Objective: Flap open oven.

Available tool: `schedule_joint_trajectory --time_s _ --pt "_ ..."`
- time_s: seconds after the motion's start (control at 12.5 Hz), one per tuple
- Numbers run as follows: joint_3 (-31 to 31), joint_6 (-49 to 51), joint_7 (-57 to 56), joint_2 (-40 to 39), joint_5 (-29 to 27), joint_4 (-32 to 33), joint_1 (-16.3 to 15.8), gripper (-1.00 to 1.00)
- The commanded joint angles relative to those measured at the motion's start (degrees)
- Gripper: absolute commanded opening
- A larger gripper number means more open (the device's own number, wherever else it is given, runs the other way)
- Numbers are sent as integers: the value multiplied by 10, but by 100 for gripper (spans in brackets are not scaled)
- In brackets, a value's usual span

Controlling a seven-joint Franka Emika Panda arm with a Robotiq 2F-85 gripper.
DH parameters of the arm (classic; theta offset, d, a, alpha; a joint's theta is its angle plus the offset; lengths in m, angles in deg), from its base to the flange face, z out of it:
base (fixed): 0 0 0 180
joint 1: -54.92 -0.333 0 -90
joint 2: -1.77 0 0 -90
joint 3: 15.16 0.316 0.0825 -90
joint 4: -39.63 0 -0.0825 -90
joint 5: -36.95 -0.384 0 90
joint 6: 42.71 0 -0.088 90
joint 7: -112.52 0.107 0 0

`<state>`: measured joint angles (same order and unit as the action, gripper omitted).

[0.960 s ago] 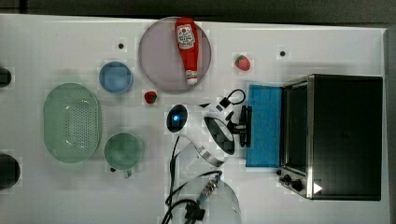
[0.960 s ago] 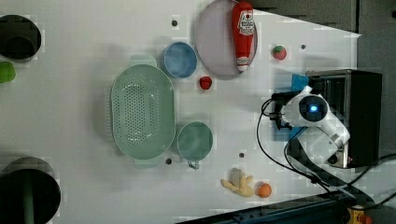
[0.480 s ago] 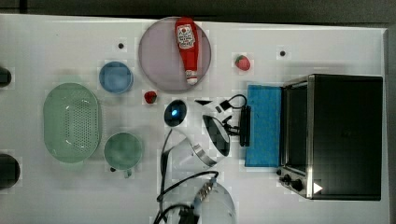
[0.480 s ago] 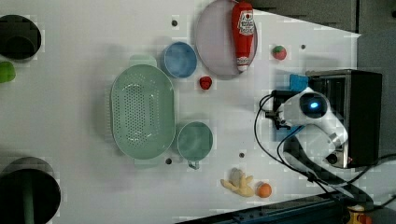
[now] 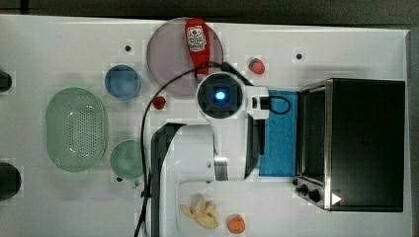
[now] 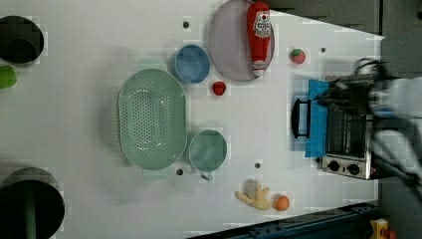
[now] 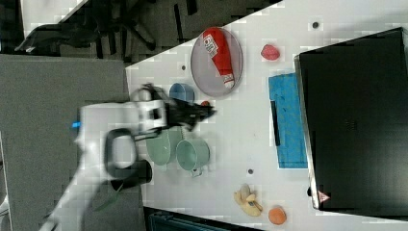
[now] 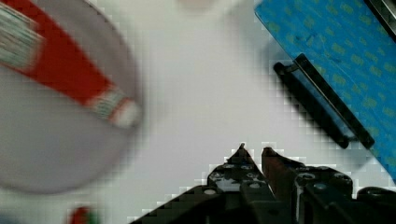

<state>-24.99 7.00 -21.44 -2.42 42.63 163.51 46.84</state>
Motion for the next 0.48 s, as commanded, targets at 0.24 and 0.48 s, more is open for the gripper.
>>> schedule_joint_trajectory --time_s 0.24,0.48 --pt "-11 243 37 110 -33 -119 7 -65" --pt "-12 373 56 128 -32 -190 8 -65"
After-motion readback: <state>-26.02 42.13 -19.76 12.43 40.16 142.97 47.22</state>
